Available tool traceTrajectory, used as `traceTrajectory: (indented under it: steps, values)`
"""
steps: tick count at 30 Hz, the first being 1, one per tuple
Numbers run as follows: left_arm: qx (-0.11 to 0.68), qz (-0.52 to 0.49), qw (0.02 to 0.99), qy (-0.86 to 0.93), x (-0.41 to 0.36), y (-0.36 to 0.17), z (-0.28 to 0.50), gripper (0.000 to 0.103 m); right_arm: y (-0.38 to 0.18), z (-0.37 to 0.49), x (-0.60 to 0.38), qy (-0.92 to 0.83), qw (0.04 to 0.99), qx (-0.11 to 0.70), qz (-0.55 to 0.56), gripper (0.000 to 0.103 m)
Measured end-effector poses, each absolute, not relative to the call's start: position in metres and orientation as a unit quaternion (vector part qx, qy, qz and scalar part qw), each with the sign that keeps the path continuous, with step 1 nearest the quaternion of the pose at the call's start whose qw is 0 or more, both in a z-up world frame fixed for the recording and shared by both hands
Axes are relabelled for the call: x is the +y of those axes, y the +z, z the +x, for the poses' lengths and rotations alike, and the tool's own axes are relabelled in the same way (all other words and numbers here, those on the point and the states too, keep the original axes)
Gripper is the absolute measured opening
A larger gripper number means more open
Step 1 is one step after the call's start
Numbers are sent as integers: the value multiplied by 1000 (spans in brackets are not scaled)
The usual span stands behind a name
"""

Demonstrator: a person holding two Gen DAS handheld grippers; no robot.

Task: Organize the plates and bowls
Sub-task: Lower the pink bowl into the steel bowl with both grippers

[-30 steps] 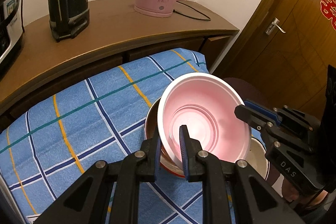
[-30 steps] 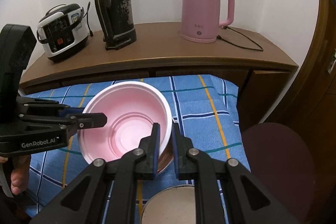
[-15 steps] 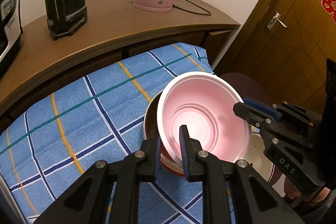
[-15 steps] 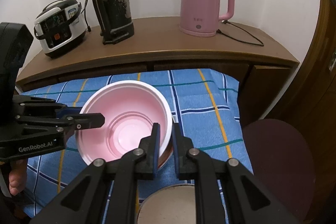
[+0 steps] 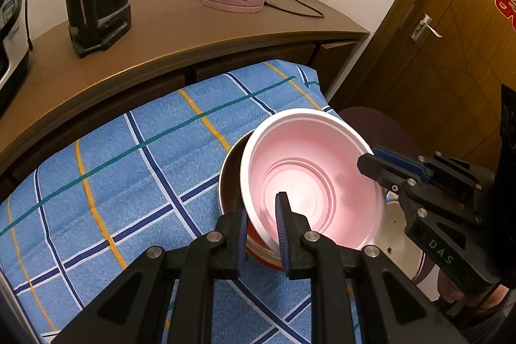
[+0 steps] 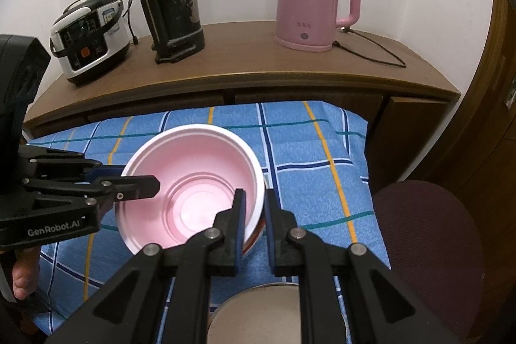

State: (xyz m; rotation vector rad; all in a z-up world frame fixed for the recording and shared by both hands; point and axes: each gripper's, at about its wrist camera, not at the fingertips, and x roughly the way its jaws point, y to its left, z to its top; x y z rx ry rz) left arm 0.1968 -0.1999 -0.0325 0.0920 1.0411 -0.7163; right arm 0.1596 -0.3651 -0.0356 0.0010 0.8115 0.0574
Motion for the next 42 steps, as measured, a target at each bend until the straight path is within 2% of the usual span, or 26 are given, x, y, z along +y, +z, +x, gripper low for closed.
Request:
traceTrajectory:
  steps: [42]
  values:
    - [488,52,805,-334,-203,-43,201,19,-50,168,-365,30,910,414,-2,12]
